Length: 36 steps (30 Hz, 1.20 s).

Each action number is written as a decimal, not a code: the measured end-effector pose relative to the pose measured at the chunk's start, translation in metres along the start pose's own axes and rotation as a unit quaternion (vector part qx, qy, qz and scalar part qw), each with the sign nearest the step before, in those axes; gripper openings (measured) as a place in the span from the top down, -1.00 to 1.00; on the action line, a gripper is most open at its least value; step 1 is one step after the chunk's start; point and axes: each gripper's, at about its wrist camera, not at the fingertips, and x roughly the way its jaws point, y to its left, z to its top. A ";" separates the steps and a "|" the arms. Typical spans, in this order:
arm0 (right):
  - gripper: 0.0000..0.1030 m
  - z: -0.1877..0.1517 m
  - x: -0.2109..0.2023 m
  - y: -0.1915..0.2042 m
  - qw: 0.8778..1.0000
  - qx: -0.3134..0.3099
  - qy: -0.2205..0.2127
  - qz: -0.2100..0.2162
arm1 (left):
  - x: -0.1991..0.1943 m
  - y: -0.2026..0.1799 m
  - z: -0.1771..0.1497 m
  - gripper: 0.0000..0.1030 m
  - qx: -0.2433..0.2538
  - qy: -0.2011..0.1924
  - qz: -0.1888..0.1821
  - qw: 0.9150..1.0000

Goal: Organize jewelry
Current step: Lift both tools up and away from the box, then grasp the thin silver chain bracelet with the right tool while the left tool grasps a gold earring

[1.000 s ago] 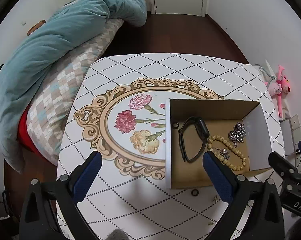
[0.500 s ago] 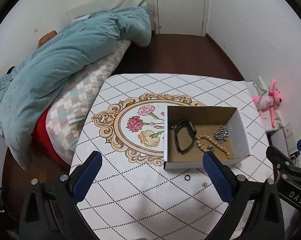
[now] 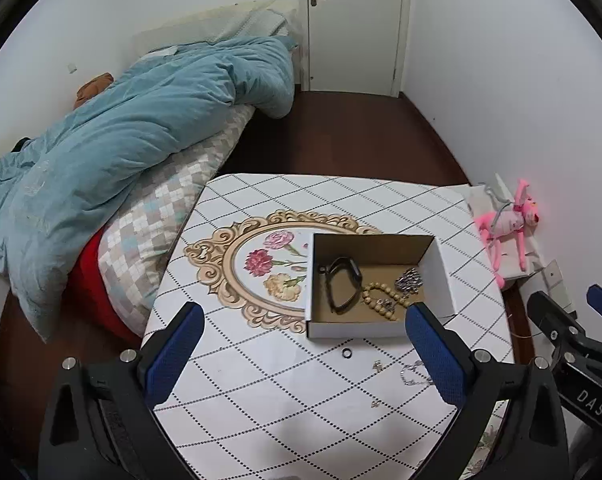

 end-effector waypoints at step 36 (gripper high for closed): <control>0.95 -0.112 0.159 0.005 0.985 -0.002 0.168 0.033 | 0.120 -0.030 -0.116 -0.91 0.049 0.163 -0.027 0.985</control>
